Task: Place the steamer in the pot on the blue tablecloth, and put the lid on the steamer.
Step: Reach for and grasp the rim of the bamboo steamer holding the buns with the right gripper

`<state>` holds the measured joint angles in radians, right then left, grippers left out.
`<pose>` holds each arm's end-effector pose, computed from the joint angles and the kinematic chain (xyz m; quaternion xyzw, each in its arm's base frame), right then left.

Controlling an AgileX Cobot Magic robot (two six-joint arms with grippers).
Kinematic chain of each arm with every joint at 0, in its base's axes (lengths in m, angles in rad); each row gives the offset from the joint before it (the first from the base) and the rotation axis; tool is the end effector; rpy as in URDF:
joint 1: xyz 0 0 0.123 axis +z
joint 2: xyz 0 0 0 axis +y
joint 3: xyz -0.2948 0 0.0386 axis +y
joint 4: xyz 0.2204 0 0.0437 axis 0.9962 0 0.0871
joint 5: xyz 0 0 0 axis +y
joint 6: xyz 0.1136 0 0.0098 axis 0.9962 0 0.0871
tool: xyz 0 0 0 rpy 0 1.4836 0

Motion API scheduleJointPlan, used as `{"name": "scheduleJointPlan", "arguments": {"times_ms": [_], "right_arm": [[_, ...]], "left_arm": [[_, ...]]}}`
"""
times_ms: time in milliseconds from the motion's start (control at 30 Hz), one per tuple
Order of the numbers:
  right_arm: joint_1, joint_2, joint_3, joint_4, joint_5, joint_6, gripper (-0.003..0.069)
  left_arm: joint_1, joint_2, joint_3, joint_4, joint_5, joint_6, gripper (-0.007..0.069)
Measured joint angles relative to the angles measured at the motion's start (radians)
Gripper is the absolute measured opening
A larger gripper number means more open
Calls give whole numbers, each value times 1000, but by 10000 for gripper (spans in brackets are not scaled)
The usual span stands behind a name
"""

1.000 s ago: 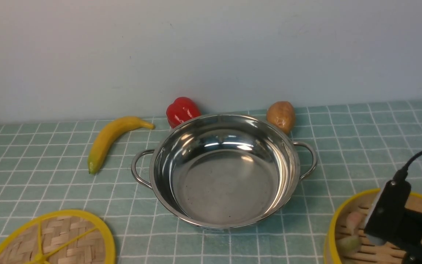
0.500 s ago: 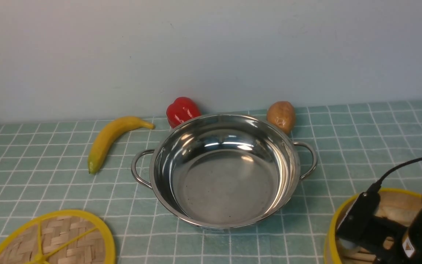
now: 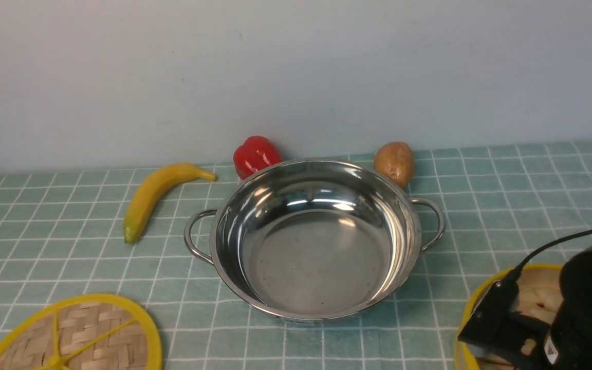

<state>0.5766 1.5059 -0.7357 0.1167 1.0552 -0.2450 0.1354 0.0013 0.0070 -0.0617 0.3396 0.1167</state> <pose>0.1524 0.1129 0.1857 0.3671 -0.9252 -0.0337 0.0903 0.0361 0.0025 0.1744 -0.0242 0.7925 0.0509 0.6073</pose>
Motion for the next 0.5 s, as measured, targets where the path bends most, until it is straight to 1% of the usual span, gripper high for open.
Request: {"name": "scheduleJointPlan", "arguments": {"times_ms": [367,433,500], "right_arm": [[0,48,0,-6,-5,5,346],[0,48,0,-6,-4,12,330],[0,48,0,-6,1,17,295]], "left_arm": [[0,0,0,0,0,0,243],[0,0,0,0,0,0,243],[0,0,0,0,0,0,243]]}}
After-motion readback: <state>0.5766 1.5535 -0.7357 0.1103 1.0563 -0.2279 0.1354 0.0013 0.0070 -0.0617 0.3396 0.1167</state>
